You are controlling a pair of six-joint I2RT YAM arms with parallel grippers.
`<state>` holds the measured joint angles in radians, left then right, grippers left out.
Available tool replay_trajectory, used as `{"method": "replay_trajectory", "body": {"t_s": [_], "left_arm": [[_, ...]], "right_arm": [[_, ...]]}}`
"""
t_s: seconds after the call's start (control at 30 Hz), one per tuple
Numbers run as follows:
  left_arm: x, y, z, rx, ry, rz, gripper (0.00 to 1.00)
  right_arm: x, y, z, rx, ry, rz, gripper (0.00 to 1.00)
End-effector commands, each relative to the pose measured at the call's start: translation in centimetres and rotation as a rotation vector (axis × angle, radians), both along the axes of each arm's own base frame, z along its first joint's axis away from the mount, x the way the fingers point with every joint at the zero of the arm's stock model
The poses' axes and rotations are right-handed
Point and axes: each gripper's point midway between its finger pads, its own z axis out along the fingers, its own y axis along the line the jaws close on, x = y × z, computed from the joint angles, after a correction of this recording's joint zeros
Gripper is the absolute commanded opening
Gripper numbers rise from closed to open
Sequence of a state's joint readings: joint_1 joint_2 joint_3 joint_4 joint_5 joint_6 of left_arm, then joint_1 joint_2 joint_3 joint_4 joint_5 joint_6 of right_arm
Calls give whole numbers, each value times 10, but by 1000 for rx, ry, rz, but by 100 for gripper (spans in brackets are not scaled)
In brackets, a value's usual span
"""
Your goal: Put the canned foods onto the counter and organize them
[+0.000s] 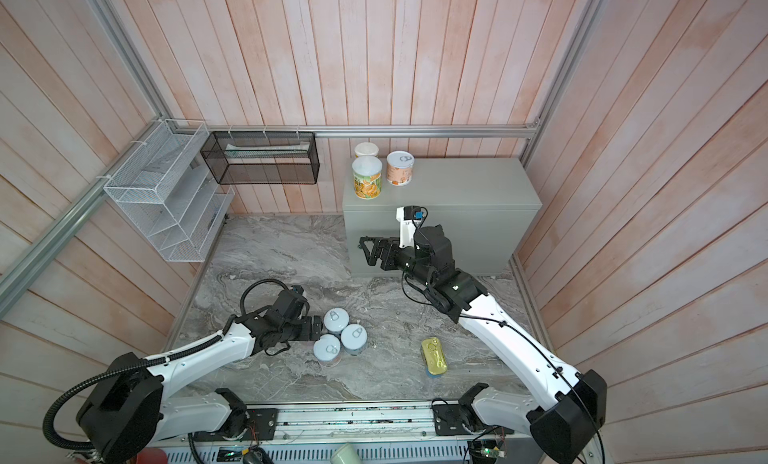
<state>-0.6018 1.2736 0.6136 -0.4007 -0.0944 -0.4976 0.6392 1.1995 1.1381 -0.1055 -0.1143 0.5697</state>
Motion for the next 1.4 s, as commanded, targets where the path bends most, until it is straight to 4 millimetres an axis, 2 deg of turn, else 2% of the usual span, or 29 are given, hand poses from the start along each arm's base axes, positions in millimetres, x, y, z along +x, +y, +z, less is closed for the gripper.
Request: {"method": "replay_trajectory", "body": {"t_s": [0.0, 0.23, 0.6, 0.7, 0.87, 1.1, 1.3, 1.37], "left_arm": [[16, 1, 9, 9, -53, 16, 100], [29, -2, 15, -22, -72, 21, 96], [32, -5, 13, -23, -76, 1, 76], [32, -5, 13, -22, -76, 1, 73], [30, -2, 13, -8, -74, 1, 74], [22, 0, 14, -21, -51, 12, 91], [18, 4, 15, -18, -51, 18, 92], [18, 4, 17, -19, -58, 17, 89]], "right_arm": [[0, 2, 13, 10, -29, 5, 98], [-1, -3, 15, 17, -39, -12, 98], [2, -9, 13, 22, -39, -38, 98], [3, -9, 11, 30, -35, -45, 98], [2, -9, 12, 34, -44, -36, 98], [-4, -10, 21, 55, -69, -21, 98], [-6, -4, 20, 64, -58, 11, 98], [-5, -2, 21, 80, -51, 15, 98]]}}
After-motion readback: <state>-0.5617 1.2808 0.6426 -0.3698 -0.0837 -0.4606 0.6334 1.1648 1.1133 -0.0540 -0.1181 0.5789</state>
